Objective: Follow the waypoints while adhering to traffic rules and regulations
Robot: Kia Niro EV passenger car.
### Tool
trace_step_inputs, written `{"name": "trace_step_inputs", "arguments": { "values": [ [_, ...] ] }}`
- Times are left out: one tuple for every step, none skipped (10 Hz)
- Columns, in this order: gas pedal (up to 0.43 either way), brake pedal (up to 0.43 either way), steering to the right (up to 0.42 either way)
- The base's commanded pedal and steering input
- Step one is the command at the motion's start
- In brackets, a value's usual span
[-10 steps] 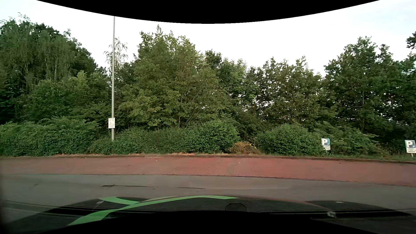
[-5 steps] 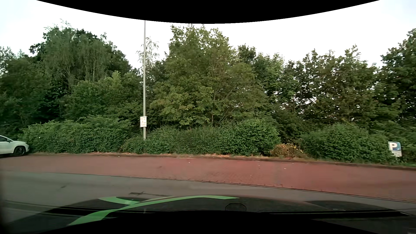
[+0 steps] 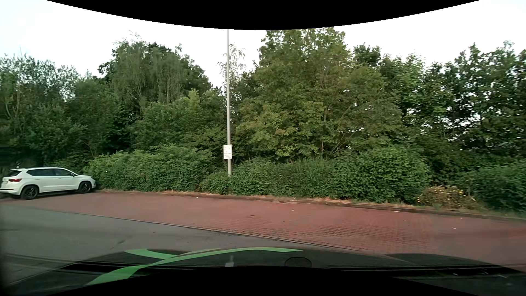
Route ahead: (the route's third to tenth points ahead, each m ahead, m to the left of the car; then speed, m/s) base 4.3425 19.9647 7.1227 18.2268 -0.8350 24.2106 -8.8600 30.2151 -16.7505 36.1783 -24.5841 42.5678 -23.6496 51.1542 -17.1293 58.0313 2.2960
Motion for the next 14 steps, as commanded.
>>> {"name": "trace_step_inputs", "arguments": {
  "values": [
    [0.079,0.000,-0.703],
    [0.079,0.000,-0.703],
    [0.067,0.000,-0.702],
    [0.047,0.000,-0.702],
    [0.020,0.000,-0.702],
    [0.008,0.000,-0.700],
    [0.008,0.000,-0.695],
    [0.008,0.000,-0.689],
    [0.000,0.000,-0.685],
    [0.000,0.000,-0.685],
    [0.000,0.000,-0.684],
    [0.000,0.000,-0.683],
    [0.000,0.000,-0.680],
    [0.000,0.000,-0.676]
  ]
}}
